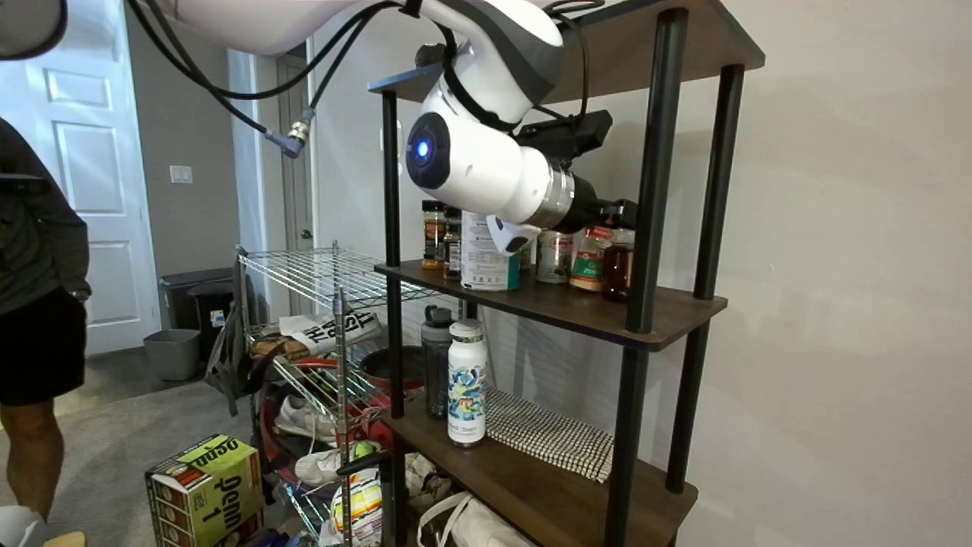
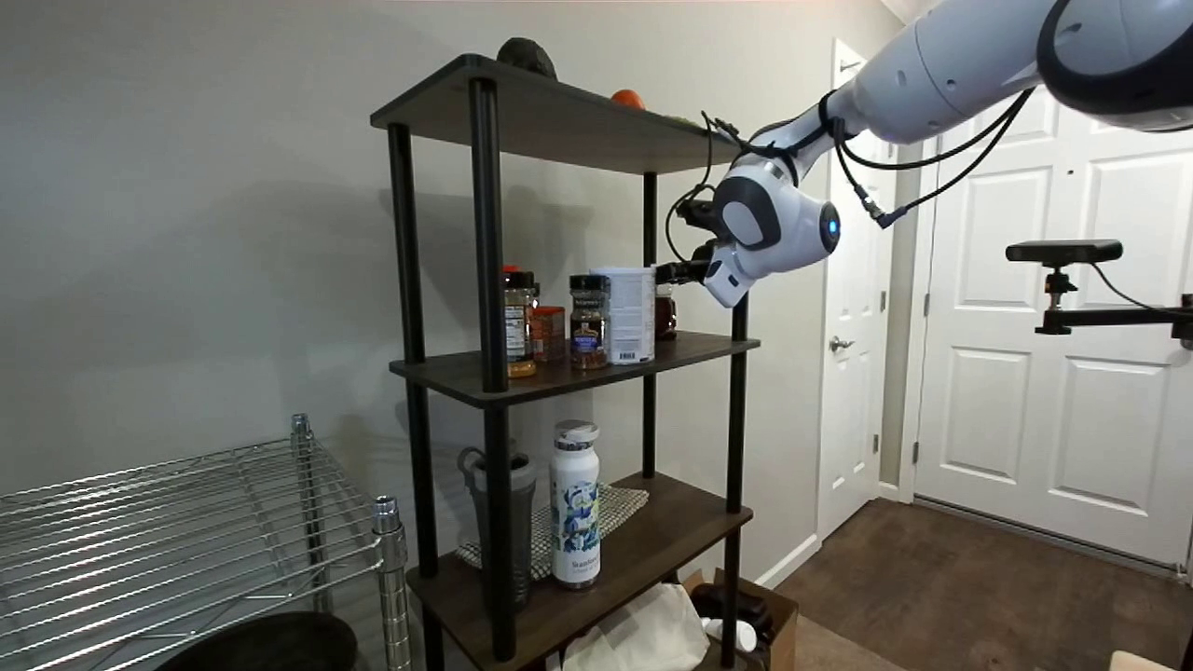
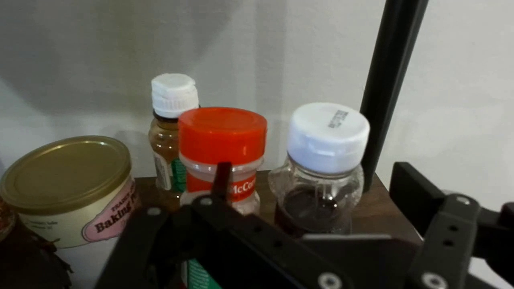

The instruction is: Move the white container on the second top shelf to the left, then remove the first right bottle from the shelf

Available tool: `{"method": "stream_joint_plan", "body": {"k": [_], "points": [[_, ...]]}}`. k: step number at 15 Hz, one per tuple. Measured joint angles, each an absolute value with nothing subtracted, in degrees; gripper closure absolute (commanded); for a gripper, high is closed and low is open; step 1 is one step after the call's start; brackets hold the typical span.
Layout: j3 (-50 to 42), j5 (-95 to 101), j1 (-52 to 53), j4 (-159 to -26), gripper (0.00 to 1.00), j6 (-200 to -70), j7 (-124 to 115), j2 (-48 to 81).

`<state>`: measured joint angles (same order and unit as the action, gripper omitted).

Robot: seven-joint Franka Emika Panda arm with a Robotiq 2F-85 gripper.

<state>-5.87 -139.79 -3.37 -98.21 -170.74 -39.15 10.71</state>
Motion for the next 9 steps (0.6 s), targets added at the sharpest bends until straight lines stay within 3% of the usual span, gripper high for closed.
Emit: {"method": "stream_joint_plan", "body": {"k": [9], "points": [[-7.87,-143.32,-2.4,-94.26,0.0,-171.55,-35.74,13.56]]}}
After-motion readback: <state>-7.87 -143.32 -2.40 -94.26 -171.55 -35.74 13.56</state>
